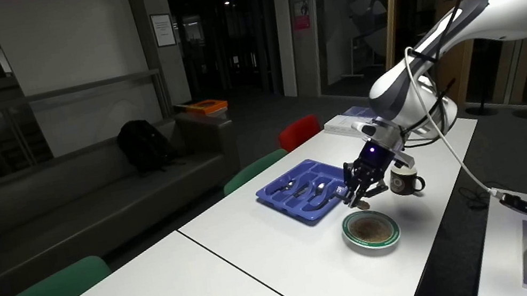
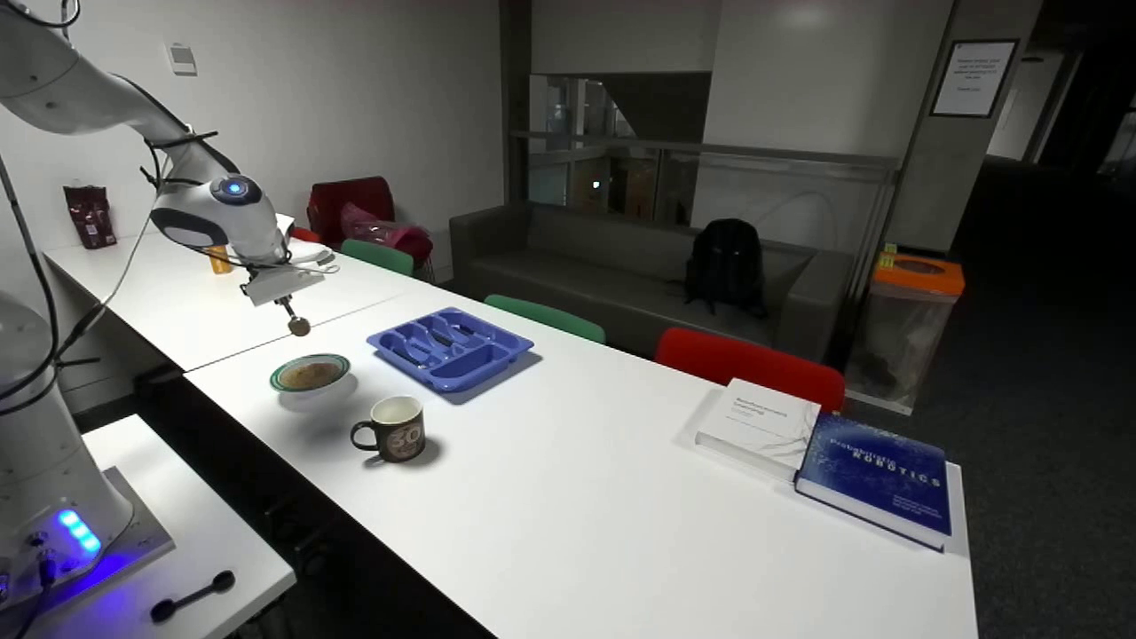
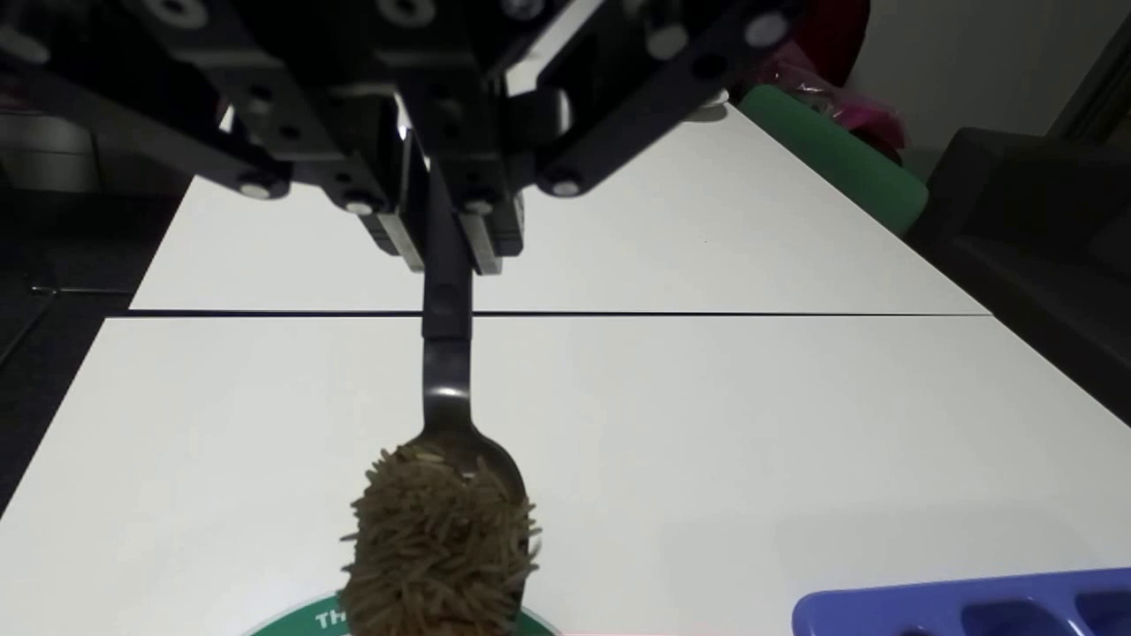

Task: Pick up a silver spoon from the blue tray, use the spoon to scoop up some contents from the bowl, place the contents back in the bowl, put the silver spoon back on the blue tray

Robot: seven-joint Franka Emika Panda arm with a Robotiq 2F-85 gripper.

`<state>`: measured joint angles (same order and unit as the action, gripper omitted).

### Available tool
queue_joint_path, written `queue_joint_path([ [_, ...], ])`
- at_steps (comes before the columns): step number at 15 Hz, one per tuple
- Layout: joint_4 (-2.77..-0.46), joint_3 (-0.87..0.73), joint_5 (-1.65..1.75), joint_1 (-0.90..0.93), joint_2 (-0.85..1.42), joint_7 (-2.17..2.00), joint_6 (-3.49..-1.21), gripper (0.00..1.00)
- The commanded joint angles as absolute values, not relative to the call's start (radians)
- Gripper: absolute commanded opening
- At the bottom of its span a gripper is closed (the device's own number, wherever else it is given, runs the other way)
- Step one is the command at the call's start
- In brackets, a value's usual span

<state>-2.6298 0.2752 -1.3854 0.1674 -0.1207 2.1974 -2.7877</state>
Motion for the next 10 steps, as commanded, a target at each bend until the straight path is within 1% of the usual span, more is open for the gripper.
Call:
queue_joint_path([
  [1, -2.675, 0.253, -1.443, 0.163, -0.195, 2.297, -2.735, 0.03],
  [10, -2.698, 0.21, -1.473, 0.162, -0.228, 2.374, -2.671, 0.03],
])
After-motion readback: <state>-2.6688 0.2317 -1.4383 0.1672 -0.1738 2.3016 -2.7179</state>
